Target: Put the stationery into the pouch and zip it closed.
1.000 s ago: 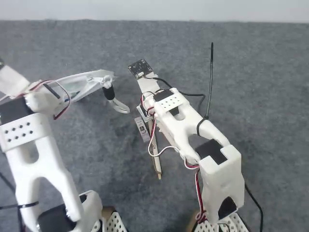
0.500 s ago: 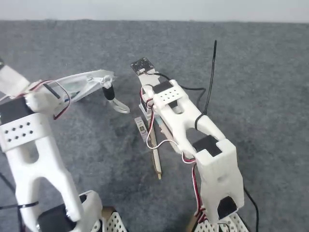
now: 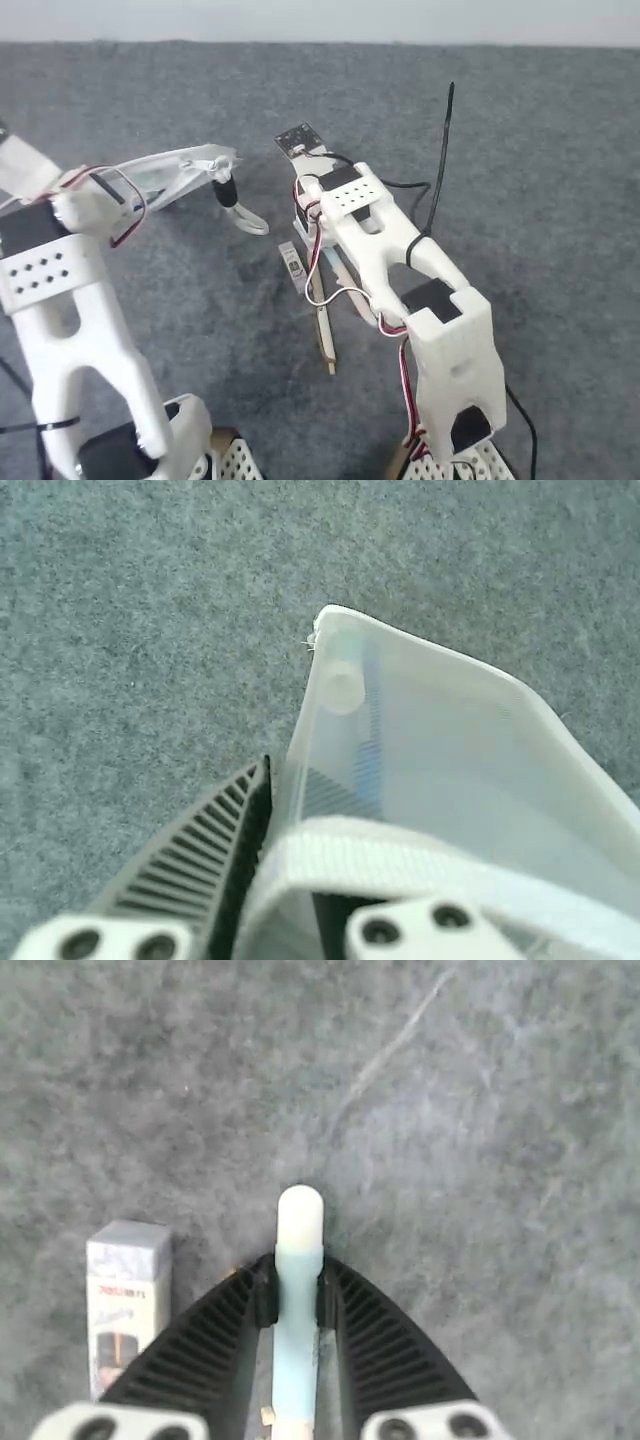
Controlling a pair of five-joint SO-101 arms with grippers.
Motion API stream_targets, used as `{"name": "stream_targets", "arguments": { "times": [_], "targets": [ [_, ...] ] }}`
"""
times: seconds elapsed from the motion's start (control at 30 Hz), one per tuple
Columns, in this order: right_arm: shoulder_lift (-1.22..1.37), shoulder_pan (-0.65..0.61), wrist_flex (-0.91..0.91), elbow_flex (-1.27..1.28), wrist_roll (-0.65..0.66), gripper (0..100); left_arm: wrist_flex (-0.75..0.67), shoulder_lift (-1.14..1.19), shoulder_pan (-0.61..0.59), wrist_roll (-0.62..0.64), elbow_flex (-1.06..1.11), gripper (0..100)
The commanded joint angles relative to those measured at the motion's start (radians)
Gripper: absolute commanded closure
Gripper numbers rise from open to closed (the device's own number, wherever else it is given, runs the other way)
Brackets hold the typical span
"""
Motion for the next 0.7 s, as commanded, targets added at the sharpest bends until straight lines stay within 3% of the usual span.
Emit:
{"name": "stream_targets", "arguments": {
  "times": [0.0,0.67],
  "targets": [
    [-0.107,0.013,0.076,-0.023,-0.005,99.3,-0.011,0.011,-0.028,0.012,0.001,99],
    [-0.424,0.013,0.311,-0.018,-0.005,99.3,0.008,0.009,0.083,0.011,-0.001,99]
  ]
}}
